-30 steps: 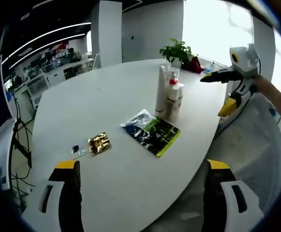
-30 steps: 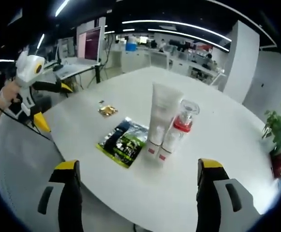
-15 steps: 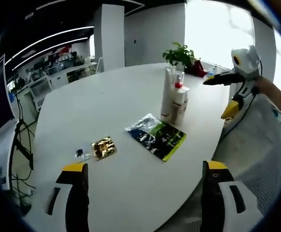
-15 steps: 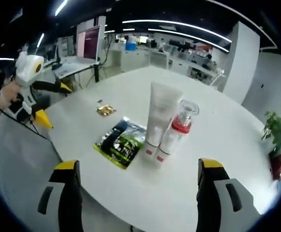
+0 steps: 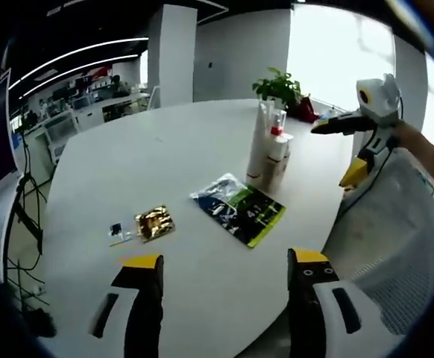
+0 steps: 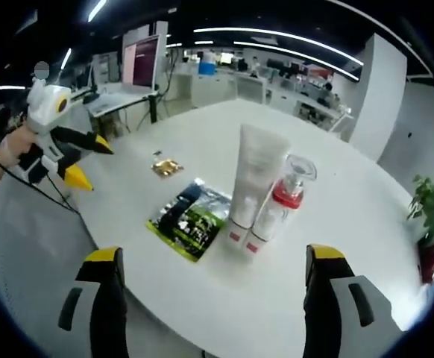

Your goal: Arrange the skincare products in the storage area until every visible bottle or jar stands upright without overlapping.

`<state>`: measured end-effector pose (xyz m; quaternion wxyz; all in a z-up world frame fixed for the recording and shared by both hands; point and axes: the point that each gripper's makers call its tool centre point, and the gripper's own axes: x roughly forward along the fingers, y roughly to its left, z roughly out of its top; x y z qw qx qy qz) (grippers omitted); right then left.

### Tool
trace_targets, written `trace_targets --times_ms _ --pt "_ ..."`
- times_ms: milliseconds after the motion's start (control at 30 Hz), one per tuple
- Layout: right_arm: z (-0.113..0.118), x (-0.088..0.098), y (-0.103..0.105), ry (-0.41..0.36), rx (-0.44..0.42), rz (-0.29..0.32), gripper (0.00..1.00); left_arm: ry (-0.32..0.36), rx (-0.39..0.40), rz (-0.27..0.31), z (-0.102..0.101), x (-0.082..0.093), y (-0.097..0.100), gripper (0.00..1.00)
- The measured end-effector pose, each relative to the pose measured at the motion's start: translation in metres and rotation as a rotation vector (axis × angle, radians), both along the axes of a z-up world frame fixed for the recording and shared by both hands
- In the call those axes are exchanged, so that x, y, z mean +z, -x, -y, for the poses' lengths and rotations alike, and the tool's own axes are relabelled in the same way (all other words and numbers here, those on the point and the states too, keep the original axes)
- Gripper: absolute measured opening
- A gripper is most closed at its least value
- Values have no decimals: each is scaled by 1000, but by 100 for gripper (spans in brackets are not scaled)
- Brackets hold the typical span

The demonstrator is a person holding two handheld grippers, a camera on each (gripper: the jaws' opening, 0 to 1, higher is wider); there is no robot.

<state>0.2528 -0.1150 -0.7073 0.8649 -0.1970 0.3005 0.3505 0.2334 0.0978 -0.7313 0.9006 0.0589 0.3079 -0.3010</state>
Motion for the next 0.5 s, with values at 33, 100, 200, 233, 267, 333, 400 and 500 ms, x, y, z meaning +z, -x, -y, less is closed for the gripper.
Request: trace_targets --times_ms 33,100,200,233,267,333,400,500 --pt "-3 -1 0 4 0 -9 100 -2 1 0 0 0 -1 61" --pt "-9 -1 1 3 20 -11 100 -10 0 -4 0 -3 -1 61" --pt "-17 1 2 -1 40 -15 100 -6 -1 -13 0 -5 -2 61" --pt "-20 2 2 -3 47 -14 100 -3 -1 -15 0 -6 -2 60" --pt "-23 3 2 -6 53 -11 100 -3 0 -17 0 -7 -2 60" --pt "-31 6 2 -16 79 -7 100 -4 3 -24 -1 -9 -3 60" --pt "-37 7 3 -22 99 -16 100 -3 6 -29 -2 -12 -4 60" --pt "-47 9 4 -37 125 -17 100 -2 18 -25 -5 -14 -6 63"
